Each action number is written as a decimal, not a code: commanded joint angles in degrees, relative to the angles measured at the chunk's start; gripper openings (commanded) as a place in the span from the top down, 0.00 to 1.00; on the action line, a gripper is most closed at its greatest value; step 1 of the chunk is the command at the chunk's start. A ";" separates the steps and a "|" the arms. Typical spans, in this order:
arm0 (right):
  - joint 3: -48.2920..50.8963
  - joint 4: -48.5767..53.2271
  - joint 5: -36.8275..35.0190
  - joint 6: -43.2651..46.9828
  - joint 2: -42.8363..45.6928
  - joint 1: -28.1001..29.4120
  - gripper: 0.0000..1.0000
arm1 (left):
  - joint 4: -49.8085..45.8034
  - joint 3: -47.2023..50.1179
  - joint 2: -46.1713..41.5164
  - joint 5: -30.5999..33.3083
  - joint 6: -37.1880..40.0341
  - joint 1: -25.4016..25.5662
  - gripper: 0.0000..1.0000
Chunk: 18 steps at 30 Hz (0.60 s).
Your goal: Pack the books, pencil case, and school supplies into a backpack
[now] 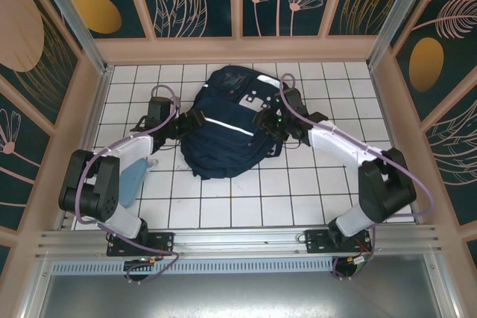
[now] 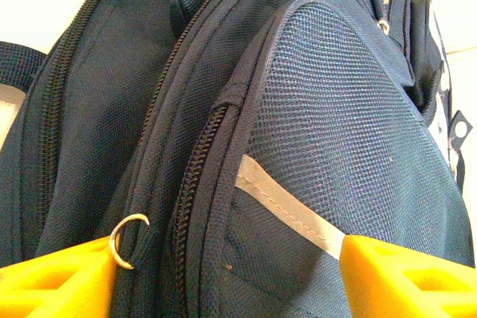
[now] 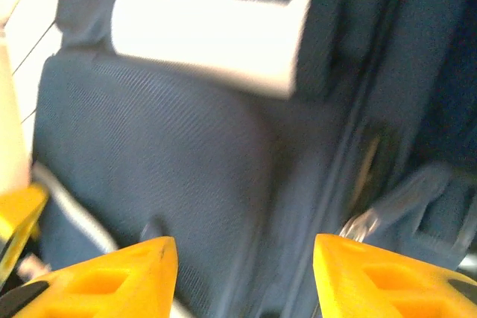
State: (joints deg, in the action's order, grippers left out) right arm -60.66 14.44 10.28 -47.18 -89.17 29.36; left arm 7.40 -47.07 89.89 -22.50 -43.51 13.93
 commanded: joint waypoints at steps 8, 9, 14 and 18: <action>-12.76 -5.58 5.96 9.54 -13.80 -3.56 0.61 | 1.78 0.11 -1.34 -8.65 1.60 0.90 0.30; -15.31 -5.22 6.55 11.24 -15.75 -3.72 0.63 | 2.34 0.38 -1.46 -9.24 1.41 0.94 0.30; -26.00 -2.86 6.84 18.00 -22.34 -4.73 0.61 | 3.16 1.82 -2.05 -10.09 0.84 1.06 0.30; -26.45 1.39 0.90 23.87 -19.27 -5.02 0.45 | 0.47 1.05 -2.38 -6.54 1.70 1.07 0.30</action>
State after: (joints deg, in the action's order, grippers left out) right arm -86.00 14.96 13.37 -30.15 -111.79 24.16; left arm 7.88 -45.65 89.27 -28.45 -42.87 14.44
